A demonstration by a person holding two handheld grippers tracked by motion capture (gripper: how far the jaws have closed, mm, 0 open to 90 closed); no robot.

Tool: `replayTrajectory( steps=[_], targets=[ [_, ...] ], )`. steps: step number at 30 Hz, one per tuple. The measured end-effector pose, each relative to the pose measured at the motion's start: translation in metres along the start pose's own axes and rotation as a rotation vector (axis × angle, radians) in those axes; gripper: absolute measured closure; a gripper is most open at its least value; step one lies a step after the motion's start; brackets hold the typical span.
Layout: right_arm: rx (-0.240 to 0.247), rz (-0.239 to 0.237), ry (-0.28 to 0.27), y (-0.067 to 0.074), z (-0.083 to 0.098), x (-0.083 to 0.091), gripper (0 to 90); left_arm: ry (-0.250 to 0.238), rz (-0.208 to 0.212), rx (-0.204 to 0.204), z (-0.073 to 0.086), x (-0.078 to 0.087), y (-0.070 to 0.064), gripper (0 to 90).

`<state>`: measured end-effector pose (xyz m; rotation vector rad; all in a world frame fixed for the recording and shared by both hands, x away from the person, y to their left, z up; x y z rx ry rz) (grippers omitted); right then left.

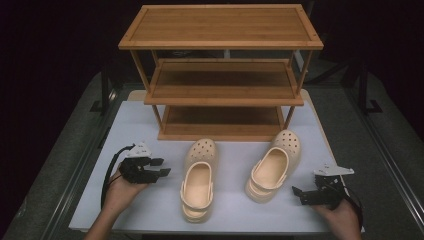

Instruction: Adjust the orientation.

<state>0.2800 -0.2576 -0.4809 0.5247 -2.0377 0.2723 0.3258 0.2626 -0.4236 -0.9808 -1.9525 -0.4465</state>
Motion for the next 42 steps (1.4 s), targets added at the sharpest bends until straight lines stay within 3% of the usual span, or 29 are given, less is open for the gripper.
replayTrajectory(
  steps=[5, 6, 12, 17, 22, 26, 27, 37, 40, 42],
  targets=[
    [0.000, 0.000, 0.000, 0.000, 0.000, 0.000, 1.2, 0.011, -0.026, 0.012, 0.013, 0.005, -0.001, 26.7],
    [0.001, 0.001, 0.000, 0.000, 0.000, 0.000, 1.1, 0.026, -0.039, 0.014, 0.023, 0.007, -0.001, 23.1],
    [0.002, 0.002, 0.000, 0.000, 0.000, 0.000, 1.1, 0.056, -0.088, 0.009, 0.047, 0.011, 0.003, 12.9],
    [-0.001, 0.000, 0.002, 0.000, 0.000, 0.000, 1.1, 0.059, -0.098, 0.021, 0.057, 0.012, 0.004, 0.1],
    [-0.001, -0.003, 0.003, 0.000, 0.000, 0.000, 1.1, 0.076, -0.122, 0.020, 0.074, 0.009, 0.004, 0.0],
    [0.000, -0.001, 0.004, 0.000, 0.000, 0.000, 1.1, 0.108, -0.097, 0.036, 0.089, 0.004, 0.005, 0.0],
    [-0.001, -0.001, 0.004, 0.000, 0.000, 0.000, 1.1, 0.083, -0.101, 0.024, 0.092, 0.004, 0.005, 0.0],
    [-0.003, 0.000, 0.002, 0.000, -0.001, 0.001, 1.7, 0.067, -0.105, 0.022, 0.094, 0.004, 0.004, 0.0],
    [0.000, 0.002, -0.012, 0.000, 0.000, 0.005, 15.2, 0.067, -0.107, 0.021, 0.094, 0.004, 0.004, 0.0],
    [-0.010, 0.019, -0.025, -0.001, -0.001, 0.010, 16.5, 0.068, -0.106, 0.022, 0.094, 0.004, 0.004, 0.0]
  ],
)
Point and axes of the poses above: each handheld gripper's, and its own axes: x roughly backward along the jaws, z roughly out of its underside, y roughly to its left, the point moved 3 cm from there along -x, roughly forward along the jaws, and after that the axes turned 14 degrees about y, right-handed, at the moved point
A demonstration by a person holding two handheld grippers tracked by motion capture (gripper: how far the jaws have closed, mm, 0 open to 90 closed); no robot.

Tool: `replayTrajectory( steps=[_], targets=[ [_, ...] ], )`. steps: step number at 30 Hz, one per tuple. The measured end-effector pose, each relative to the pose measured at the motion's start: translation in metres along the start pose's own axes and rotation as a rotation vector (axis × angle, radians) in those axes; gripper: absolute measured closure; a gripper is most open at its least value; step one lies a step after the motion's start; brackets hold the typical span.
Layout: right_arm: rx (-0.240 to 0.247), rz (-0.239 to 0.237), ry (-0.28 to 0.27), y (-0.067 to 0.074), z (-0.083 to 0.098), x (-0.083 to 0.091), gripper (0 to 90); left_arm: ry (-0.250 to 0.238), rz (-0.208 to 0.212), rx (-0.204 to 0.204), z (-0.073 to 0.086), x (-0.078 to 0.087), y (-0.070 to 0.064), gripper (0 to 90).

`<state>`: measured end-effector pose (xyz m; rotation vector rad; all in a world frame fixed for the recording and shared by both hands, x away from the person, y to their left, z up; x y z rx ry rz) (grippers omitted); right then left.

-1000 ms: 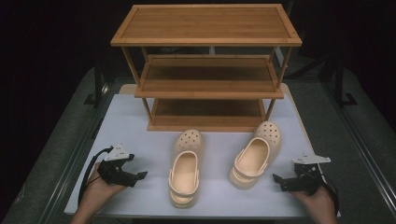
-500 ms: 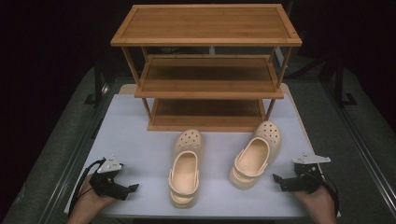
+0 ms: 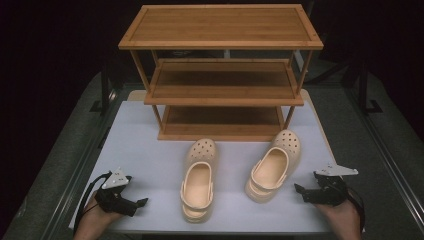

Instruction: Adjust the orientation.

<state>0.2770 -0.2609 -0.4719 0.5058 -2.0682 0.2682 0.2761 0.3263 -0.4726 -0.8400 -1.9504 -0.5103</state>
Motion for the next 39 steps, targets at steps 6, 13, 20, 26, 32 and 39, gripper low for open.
replayTrajectory(
  steps=[6, 13, 20, 26, 32, 39],
  targets=[
    [-0.039, -0.022, -0.057, -0.008, -0.011, 0.018, 45.0, -0.007, -0.005, -0.003, 0.001, 0.000, -0.001, 0.0],
    [-0.010, -0.061, -0.081, -0.016, -0.031, 0.032, 78.5, -0.007, -0.003, -0.002, 0.001, 0.000, 0.000, 0.0],
    [-0.011, -0.095, -0.099, -0.035, -0.055, 0.032, 89.7, -0.006, -0.001, -0.001, 0.001, 0.000, 0.000, 0.0],
    [-0.015, -0.099, -0.104, -0.056, -0.080, 0.023, 89.7, -0.010, -0.001, 0.001, 0.001, 0.000, 0.000, 0.0],
    [-0.010, -0.099, -0.094, -0.076, -0.109, 0.007, 89.7, -0.008, 0.000, 0.001, 0.001, 0.000, 0.000, 0.0],
    [0.002, -0.106, -0.047, -0.089, -0.130, -0.019, 89.8, -0.007, 0.001, 0.000, 0.001, 0.000, 0.000, 0.0]
  ],
)
Point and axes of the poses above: each handheld gripper's, and its own axes: x roughly backward along the jaws, z roughly out of its underside, y roughly to its left, the point moved 3 cm from there along -x, roughly forward along the jaws, and after that the axes turned 14 degrees about y, right-handed, at the moved point
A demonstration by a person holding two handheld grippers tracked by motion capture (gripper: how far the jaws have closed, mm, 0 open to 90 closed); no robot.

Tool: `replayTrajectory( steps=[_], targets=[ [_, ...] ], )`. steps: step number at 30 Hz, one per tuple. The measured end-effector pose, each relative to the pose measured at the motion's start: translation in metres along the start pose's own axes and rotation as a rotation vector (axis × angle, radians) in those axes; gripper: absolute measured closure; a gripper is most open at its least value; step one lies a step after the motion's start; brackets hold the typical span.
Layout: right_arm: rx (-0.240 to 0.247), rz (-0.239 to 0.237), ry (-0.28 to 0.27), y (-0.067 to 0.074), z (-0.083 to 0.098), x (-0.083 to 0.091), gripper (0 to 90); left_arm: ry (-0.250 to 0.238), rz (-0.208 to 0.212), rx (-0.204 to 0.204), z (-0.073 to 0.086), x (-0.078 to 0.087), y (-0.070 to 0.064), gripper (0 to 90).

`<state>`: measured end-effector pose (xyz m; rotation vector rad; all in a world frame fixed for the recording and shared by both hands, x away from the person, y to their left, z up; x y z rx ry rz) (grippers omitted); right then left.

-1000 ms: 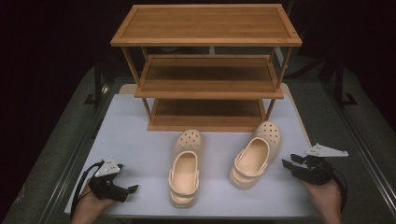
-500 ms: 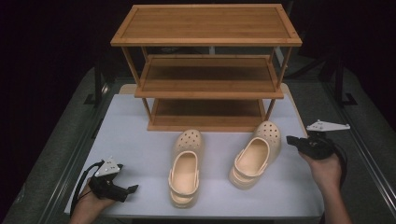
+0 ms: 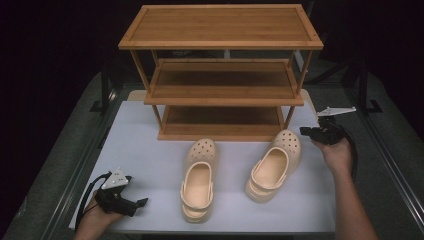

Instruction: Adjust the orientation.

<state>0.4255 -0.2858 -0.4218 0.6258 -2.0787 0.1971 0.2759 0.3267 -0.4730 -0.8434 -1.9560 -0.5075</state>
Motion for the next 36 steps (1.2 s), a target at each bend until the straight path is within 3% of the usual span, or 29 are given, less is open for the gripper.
replayTrajectory(
  steps=[5, 10, 18, 30, 36],
  targets=[
    [-0.005, -0.037, 0.015, -0.004, -0.001, -0.018, 89.8, 0.000, 0.001, 0.000, 0.000, 0.000, 0.000, 0.0],
    [0.026, -0.050, 0.038, 0.000, -0.001, -0.025, 89.9, 0.001, 0.001, 0.000, 0.000, 0.000, 0.000, 0.0],
    [0.052, -0.081, 0.040, 0.006, 0.001, -0.025, 89.9, 0.002, 0.001, 0.000, 0.000, 0.000, 0.000, 0.0],
    [0.116, -0.090, 0.054, 0.030, 0.007, -0.022, 89.9, 0.002, 0.001, 0.000, 0.000, 0.000, 0.000, 0.0],
    [0.133, -0.122, 0.046, 0.040, 0.006, -0.026, 89.9, 0.002, 0.001, 0.000, 0.000, 0.000, 0.000, 0.0]
  ],
)
Point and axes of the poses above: each handheld gripper's, and its own axes: x roughly backward along the jaws, z roughly out of its underside, y roughly to its left, the point moved 3 cm from there along -x, roughly forward along the jaws, and after that the axes turned 14 degrees about y, right-handed, at the moved point
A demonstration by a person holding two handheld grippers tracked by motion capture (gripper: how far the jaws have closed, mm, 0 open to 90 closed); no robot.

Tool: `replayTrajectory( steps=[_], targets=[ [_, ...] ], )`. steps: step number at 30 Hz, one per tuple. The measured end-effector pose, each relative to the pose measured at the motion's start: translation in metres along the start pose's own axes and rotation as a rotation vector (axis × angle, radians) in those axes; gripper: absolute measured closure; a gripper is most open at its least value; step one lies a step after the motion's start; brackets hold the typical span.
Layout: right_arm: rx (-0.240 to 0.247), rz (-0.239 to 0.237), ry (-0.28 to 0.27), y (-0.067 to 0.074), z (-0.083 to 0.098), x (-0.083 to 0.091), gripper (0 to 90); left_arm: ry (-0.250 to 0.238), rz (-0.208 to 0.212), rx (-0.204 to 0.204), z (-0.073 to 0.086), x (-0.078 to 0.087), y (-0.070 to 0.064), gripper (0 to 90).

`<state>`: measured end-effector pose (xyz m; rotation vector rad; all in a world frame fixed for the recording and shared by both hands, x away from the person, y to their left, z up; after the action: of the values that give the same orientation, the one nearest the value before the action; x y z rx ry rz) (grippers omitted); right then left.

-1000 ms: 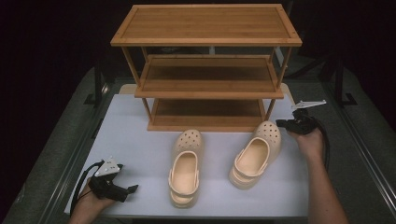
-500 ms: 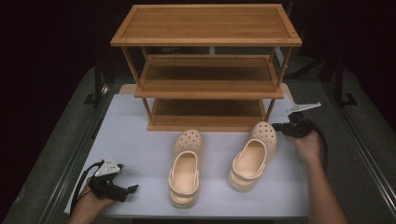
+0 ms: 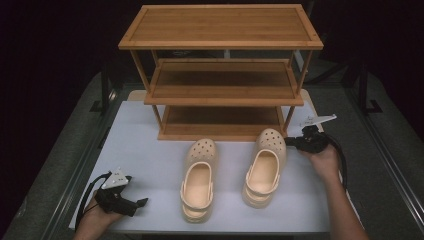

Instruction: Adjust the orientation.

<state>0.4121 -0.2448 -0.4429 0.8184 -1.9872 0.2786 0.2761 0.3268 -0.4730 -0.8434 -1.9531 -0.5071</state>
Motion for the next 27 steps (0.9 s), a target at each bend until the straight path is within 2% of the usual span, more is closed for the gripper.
replayTrajectory(
  steps=[2, 5, 10, 15, 18, 23, 24, 25, 27],
  targets=[
    [0.010, -0.016, 0.002, 0.004, -0.002, -0.003, 89.9, 0.000, 0.000, 0.000, 0.000, 0.000, 0.000, 0.0],
    [0.027, -0.015, 0.013, 0.010, -0.004, -0.009, 89.9, 0.001, 0.000, -0.001, 0.000, 0.000, 0.000, 0.0],
    [0.032, -0.019, -0.006, 0.016, -0.001, -0.005, 89.8, -0.004, -0.001, 0.000, 0.000, 0.000, 0.000, 0.0],
    [0.064, -0.026, -0.013, 0.036, 0.019, 0.012, 89.8, -0.004, -0.002, 0.000, 0.000, 0.000, 0.000, 0.0],
    [0.071, -0.057, -0.023, 0.050, 0.031, 0.018, 89.9, -0.002, -0.002, -0.001, 0.000, 0.000, 0.000, 0.0],
    [0.091, -0.106, -0.025, 0.077, 0.050, 0.021, 89.8, -0.001, -0.002, -0.001, 0.000, 0.000, 0.000, 0.0],
    [0.091, -0.106, -0.025, 0.077, 0.050, 0.021, 89.8, -0.001, -0.002, -0.001, 0.000, 0.000, 0.000, 0.0],
    [0.107, -0.117, -0.015, 0.089, 0.057, 0.021, 89.8, -0.001, -0.002, -0.001, 0.000, 0.000, 0.000, 0.0],
    [0.115, -0.122, -0.018, 0.096, 0.061, 0.021, 89.8, -0.002, -0.002, -0.002, 0.000, 0.000, 0.000, 0.0]
  ],
)
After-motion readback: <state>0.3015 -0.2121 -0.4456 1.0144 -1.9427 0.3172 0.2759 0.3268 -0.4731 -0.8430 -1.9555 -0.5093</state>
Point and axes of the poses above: each handheld gripper's, and its own axes: x roughly backward along the jaws, z roughly out of its underside, y roughly to its left, the point moved 3 cm from there along -x, roughly forward along the jaws, and after that the axes turned 14 degrees about y, right-handed, at the moved point
